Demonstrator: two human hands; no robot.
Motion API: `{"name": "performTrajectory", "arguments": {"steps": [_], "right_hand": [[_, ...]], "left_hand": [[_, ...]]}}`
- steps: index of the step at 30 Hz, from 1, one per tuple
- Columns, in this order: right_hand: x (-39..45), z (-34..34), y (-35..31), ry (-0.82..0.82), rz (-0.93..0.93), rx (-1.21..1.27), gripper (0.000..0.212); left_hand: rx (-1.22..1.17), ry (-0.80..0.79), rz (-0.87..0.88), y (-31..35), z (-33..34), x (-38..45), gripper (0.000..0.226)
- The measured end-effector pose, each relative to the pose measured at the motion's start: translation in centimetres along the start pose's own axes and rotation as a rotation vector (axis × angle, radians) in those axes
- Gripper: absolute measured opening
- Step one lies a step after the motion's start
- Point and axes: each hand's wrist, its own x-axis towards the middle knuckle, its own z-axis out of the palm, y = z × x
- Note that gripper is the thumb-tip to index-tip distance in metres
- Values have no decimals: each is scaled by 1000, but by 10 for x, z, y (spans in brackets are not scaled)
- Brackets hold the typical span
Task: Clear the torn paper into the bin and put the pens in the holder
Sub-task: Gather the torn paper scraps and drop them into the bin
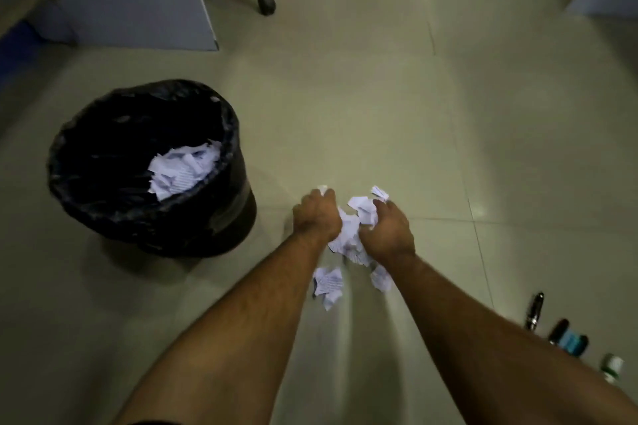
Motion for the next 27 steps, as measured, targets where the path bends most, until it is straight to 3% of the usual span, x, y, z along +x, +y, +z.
{"name": "performTrajectory", "arguments": {"steps": [4,7,11,14,16,18,21,24,25,27], "right_hand": [[32,12,35,-52,-65,-109,90],[30,7,34,-172,-103,-143,90],[8,1,45,-267,-333,-207,94],[-15,-12,59,-335,-312,-305,111],[-25,-14,67,-374,-327,-458,121],[-29,-11,73,-414,-348,-535,115],[-32,-13,67,-348,-337,-511,91],[-37,-13,64,-215,-311,-465,45],[-39,-13,64,-208,-288,-431,37],[-43,-9,65,-221,-242,-291,30]], "left_hand": [[16,-51,-12,-16,23,36,54],[61,-156,114,-17,36,44,68],[84,-177,303,-11,50,16,85],[130,-284,305,-11,48,-10,106],[280,-383,311,-5,47,-26,123],[440,-424,329,5,55,-42,133],[534,-333,329,9,66,-53,126],[519,-244,381,13,70,-56,85],[494,-195,395,16,70,-58,67],[427,-105,398,20,71,-63,52]]}}
